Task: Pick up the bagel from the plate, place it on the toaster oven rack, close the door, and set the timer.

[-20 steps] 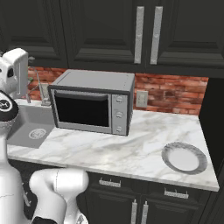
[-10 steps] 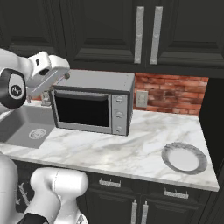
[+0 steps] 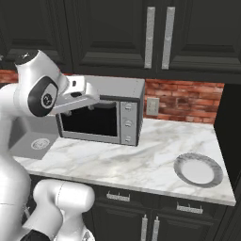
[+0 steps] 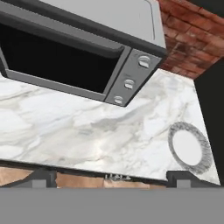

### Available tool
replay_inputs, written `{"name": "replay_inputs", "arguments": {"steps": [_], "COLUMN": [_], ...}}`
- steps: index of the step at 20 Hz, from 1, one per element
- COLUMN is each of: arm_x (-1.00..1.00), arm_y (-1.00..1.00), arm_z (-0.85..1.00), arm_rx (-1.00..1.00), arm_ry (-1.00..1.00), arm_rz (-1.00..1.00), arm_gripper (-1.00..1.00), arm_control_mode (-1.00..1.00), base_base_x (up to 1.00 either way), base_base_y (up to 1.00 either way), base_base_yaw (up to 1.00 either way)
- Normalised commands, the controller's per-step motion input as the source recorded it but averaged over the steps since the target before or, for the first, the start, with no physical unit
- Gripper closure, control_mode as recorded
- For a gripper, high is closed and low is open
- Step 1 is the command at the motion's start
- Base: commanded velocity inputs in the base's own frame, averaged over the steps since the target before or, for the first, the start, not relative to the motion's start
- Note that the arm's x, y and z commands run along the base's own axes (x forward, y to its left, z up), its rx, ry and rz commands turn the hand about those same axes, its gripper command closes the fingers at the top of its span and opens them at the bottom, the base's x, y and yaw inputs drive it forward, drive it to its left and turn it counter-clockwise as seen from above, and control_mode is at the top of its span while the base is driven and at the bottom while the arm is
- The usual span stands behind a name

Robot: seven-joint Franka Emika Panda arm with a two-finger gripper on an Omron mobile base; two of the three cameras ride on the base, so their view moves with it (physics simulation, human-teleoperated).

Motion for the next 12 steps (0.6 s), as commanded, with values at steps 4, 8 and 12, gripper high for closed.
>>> {"name": "replay_inputs", "arguments": {"steps": [4, 8, 12], "arm_x": [-0.03, 0.0, 0.08], "arm_y": [-0.16, -0.12, -0.16], "arm_z": [-0.74, -0.63, -0.51], "arm_rx": [0.0, 0.0, 0.0], "arm_ry": [0.0, -0.01, -0.04], "arm_rz": [0.0, 0.0, 0.0], "arm_gripper": [-1.0, -1.0, -1.0], "arm_control_mode": [-1.0, -1.0, -1.0], "base_base_x": [0.0, 0.0, 0.0], "base_base_y": [0.0, 0.0, 0.0], "base_base_yaw": [0.0, 0.0, 0.0]}}
